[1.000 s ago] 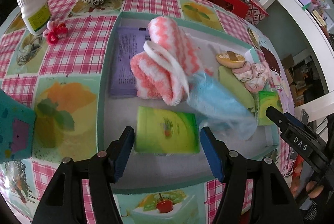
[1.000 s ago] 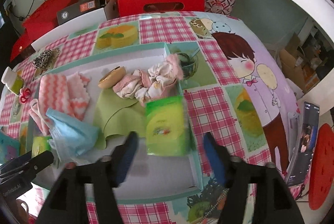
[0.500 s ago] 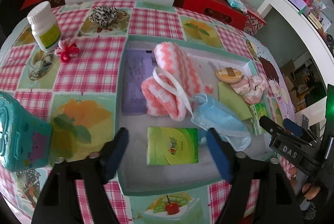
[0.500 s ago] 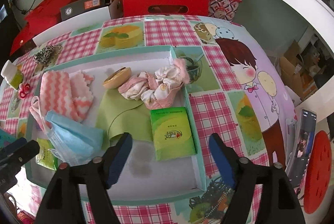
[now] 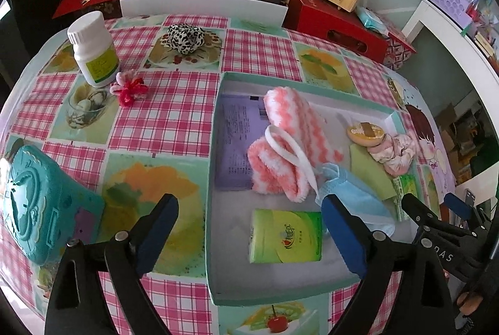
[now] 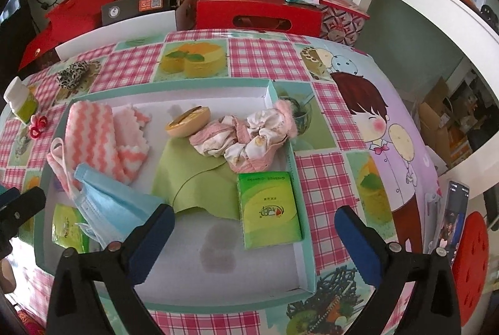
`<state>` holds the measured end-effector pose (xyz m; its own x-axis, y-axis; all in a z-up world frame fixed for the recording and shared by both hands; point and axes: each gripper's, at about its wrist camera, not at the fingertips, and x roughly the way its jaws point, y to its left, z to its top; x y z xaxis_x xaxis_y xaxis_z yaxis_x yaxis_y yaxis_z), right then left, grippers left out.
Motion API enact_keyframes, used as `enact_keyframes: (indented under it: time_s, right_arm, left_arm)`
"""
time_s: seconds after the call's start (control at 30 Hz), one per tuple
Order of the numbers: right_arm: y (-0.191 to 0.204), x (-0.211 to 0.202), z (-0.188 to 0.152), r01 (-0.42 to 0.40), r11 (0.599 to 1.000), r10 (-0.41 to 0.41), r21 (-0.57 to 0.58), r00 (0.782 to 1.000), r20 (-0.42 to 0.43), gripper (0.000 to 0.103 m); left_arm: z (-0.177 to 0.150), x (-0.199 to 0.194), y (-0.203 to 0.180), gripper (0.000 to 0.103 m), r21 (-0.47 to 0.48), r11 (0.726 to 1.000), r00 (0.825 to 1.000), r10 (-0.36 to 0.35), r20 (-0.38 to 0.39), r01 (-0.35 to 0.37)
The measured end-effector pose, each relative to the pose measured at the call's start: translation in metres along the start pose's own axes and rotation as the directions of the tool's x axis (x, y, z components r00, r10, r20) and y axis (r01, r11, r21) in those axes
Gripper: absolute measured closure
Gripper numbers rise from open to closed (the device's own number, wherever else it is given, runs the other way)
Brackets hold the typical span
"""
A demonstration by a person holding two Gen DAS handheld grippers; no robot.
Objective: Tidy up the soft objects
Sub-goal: 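Withdraw both open tools from the tray toward the pill bottle area, then grasp the pink-and-red hair tie with the left tool while the right grasps the leopard scrunchie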
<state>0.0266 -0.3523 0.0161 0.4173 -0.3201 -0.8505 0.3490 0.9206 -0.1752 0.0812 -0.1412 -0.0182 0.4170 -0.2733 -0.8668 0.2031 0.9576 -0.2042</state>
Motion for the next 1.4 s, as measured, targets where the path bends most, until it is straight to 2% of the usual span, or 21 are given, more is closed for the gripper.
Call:
enact_keyframes:
  time_s: [0.2, 0.4, 0.6, 0.9, 1.2, 1.3, 1.4]
  right_arm:
    - [0.004, -0.002, 0.001, -0.010, 1.000, 0.010, -0.002, 1.000, 0.005, 0.000]
    - [0.011, -0.008, 0.009, -0.062, 0.998, 0.062, 0.018, 0.998, 0.007, 0.000]
    - [0.026, -0.025, 0.029, -0.098, 0.995, 0.097, 0.000, 0.994, 0.044, 0.000]
    - [0.053, -0.038, 0.069, -0.140, 0.990, 0.142, -0.024, 0.985, 0.095, 0.000]
    - [0.106, -0.036, 0.106, -0.234, 0.967, 0.245, -0.103, 0.963, 0.115, 0.000]
    - [0.127, -0.030, 0.111, -0.251, 0.957, 0.267, -0.145, 0.958, 0.104, 0.000]
    - [0.141, -0.022, 0.113, -0.274, 0.948, 0.290, -0.164, 0.953, 0.082, 0.000]
  left_arm:
    - [0.007, -0.005, 0.003, 0.009, 0.009, 1.000, 1.000, 0.012, 0.015, -0.012]
    - [0.028, -0.015, 0.014, 0.009, -0.016, 0.999, 0.999, 0.030, 0.014, -0.030]
    - [0.063, -0.031, 0.030, 0.009, -0.042, 0.997, 0.997, 0.073, 0.036, -0.071]
    - [0.099, -0.042, 0.064, 0.009, -0.121, 0.989, 0.993, 0.096, 0.065, -0.087]
    - [0.111, -0.038, 0.126, 0.009, -0.265, 0.956, 0.988, 0.146, 0.046, -0.128]
    - [0.111, -0.032, 0.138, 0.009, -0.317, 0.937, 0.987, 0.161, 0.030, -0.143]
    - [0.113, -0.024, 0.142, 0.009, -0.341, 0.931, 0.988, 0.150, 0.021, -0.134]
